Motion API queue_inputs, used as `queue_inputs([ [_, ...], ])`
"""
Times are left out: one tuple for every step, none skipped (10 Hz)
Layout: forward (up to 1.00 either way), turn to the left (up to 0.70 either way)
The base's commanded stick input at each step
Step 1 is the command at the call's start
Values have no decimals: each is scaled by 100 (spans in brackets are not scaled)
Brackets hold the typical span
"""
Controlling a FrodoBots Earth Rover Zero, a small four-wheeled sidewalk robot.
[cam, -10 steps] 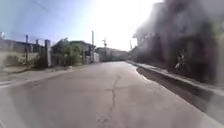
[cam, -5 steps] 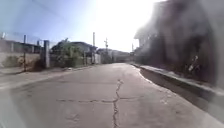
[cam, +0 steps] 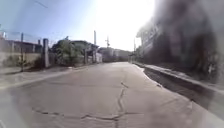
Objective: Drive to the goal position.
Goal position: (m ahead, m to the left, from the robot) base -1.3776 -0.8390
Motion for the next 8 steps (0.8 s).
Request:
queue_inputs([
  [100, 0],
  [100, 0],
  [100, 0],
  [100, 0],
  [100, 0],
  [100, 0],
  [100, 0],
  [100, 0],
])
